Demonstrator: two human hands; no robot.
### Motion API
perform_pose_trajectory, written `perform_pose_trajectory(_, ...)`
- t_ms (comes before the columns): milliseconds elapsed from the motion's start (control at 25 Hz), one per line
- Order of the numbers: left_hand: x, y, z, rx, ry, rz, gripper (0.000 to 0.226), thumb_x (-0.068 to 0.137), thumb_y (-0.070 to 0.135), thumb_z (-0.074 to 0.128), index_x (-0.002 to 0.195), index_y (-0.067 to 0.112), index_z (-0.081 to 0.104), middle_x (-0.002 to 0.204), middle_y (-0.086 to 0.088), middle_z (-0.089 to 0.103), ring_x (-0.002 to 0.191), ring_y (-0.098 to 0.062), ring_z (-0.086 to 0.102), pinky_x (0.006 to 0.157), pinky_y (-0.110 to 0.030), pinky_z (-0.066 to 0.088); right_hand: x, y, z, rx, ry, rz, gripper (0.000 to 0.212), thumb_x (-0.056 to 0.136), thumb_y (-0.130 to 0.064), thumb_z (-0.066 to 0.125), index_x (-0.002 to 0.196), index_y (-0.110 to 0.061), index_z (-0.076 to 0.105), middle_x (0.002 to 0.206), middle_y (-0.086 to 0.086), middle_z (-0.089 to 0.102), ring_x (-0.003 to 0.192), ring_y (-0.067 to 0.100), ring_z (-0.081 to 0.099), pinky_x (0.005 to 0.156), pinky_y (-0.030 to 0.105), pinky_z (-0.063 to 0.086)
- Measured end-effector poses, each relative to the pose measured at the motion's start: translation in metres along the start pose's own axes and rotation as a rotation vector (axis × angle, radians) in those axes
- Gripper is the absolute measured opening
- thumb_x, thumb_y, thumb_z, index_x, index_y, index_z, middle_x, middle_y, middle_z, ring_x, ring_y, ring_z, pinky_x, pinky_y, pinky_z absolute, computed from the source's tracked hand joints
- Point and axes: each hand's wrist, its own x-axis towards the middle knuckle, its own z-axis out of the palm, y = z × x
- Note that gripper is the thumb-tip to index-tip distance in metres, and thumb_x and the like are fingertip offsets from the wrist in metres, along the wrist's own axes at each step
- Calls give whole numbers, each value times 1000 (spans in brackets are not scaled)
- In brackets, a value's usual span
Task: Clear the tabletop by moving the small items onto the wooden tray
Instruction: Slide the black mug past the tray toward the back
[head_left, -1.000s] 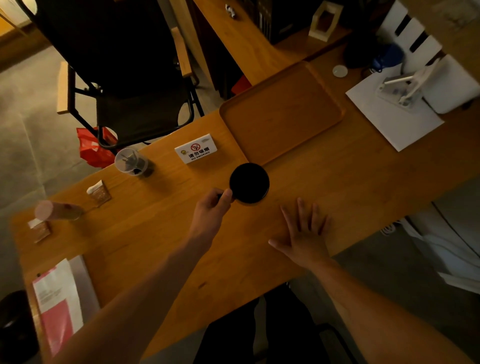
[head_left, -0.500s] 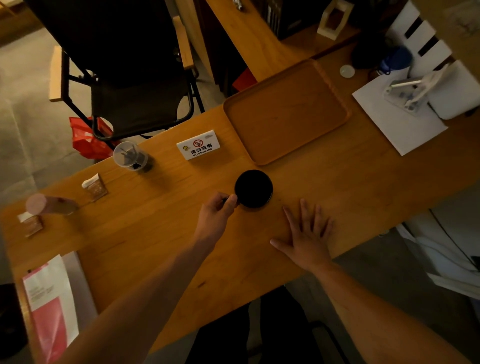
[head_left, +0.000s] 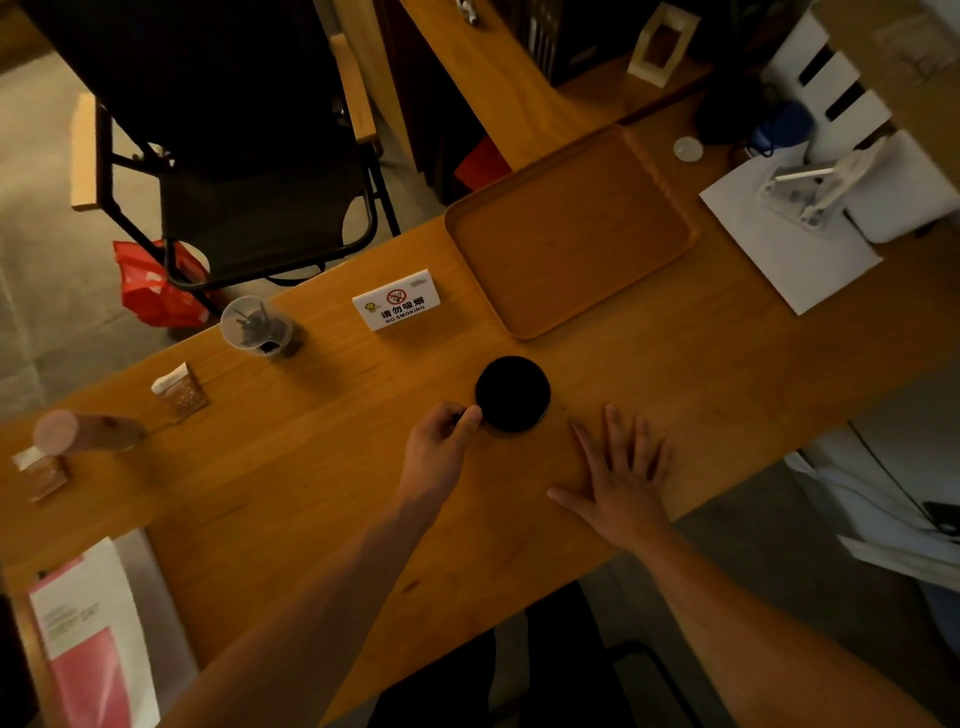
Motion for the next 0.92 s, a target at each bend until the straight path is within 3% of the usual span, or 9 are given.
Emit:
perform_pose_trajectory(120, 2, -1, -4, 74, -47, 3, 33, 93, 55, 51, 102, 25, 62, 100, 5, 63, 91, -13, 60, 81, -41, 49, 0, 0, -1, -6, 23, -6, 97, 67, -97, 13, 145, -51, -23, 156, -4, -34, 143, 32, -30, 112, 64, -16)
perform_pose_trajectory(240, 7, -2, -14, 178, -113, -29, 30, 93, 57, 49, 108, 33, 60, 113, 10, 61, 97, -13, 61, 86, -46, 51, -3, 2, 0, -4, 71, -7, 96, 67, -97, 19, 147, -53, -13, 161, -4, -23, 147, 33, -19, 113, 67, -10)
perform_pose_trajectory(320, 13, -1, -20, 252, -148, -58, 25, 93, 56, 49, 102, 36, 61, 109, 7, 63, 93, -17, 63, 82, -50, 54, -1, 11, -2, -10, 124, 39, 96, 69, -96, 24, 149, -52, -5, 163, -2, -14, 148, 35, -9, 111, 70, -6)
perform_pose_trajectory(440, 23, 1, -27, 313, -188, -70, 23, 93, 53, 51, 91, 33, 63, 100, -5, 68, 91, -28, 66, 79, -54, 54, 17, 46, -16, -4, 163, 129, 97, 70, -96, 21, 151, -48, -5, 164, 3, -14, 147, 39, -10, 109, 73, -3)
perform_pose_trajectory(640, 35, 5, -29, 375, -231, -83, 22, 97, 42, 52, 95, 27, 68, 101, 4, 70, 91, -16, 67, 83, -48, 54, 52, 121, -47, -30, 219, 211, 99, 69, -95, 15, 151, -46, -8, 164, 6, -14, 147, 43, -9, 106, 79, 6)
perform_pose_trajectory(800, 34, 13, -27, 436, -247, -64, 25, 99, 32, 53, 92, 15, 69, 93, -11, 67, 86, -26, 64, 82, -53, 51, 64, 140, -55, -38, 232, 212, 97, 70, -94, 13, 152, -45, -7, 164, 6, -11, 147, 43, -8, 107, 78, 6)
perform_pose_trajectory(920, 29, 24, -21, 473, -236, -21, 28, 94, 36, 51, 88, 17, 70, 92, -9, 65, 84, -28, 61, 81, -54, 47, 65, 140, -54, -25, 248, 219, 95, 72, -92, 12, 152, -44, -4, 165, 5, -7, 148, 41, -7, 109, 76, 5)
